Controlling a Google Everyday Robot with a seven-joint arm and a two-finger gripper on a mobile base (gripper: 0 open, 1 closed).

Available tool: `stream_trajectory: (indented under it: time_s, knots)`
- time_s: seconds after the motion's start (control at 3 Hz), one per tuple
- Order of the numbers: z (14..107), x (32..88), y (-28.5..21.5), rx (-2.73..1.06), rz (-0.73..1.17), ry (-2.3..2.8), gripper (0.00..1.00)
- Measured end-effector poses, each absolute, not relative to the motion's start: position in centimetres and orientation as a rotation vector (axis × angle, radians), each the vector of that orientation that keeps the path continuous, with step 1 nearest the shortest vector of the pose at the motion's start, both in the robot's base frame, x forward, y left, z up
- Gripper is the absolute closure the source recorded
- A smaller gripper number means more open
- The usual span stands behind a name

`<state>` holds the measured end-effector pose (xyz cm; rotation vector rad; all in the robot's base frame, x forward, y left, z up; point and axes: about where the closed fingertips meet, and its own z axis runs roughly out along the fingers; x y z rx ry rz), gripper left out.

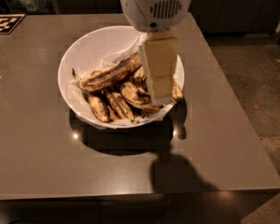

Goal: Pick banana from white bowl

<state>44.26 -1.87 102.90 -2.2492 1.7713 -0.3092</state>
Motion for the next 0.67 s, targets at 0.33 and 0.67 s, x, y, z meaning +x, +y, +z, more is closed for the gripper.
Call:
stream_trajectory:
  time_s: [0.33, 0.67]
  knots:
    - [102.5, 46.9, 1.6, -2.306, -0.267, 1.696, 0.00]
    - [101.5, 49.3, 3.3, -2.328, -0.219, 1.676, 0.00]
